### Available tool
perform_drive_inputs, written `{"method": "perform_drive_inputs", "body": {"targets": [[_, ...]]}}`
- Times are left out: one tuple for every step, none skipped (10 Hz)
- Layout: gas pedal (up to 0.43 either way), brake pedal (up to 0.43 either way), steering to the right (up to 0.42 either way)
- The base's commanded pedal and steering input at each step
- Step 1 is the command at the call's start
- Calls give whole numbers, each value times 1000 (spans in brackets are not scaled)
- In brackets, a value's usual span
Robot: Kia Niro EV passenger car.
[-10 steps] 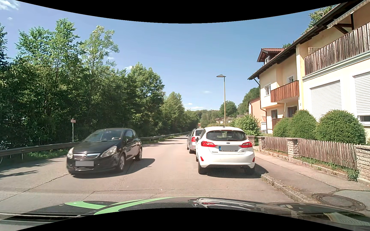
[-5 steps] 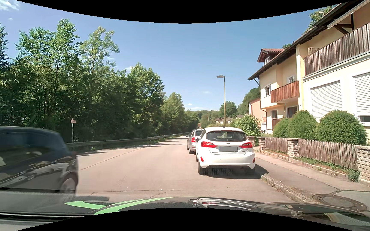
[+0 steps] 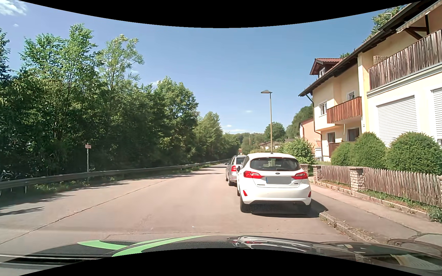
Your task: Follow the waypoints while adhering to traffic rules and regulations
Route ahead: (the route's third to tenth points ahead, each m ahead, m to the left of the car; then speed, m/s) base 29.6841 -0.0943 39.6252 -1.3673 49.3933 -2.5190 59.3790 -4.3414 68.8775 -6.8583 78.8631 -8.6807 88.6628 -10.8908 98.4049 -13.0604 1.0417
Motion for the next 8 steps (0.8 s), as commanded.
{"method": "perform_drive_inputs", "body": {"targets": [[331, 0, -319], [331, 0, -352], [331, 0, -383], [331, 0, -412], [339, 0, -429], [339, 0, -440], [339, 0, -439], [339, 0, -431]]}}
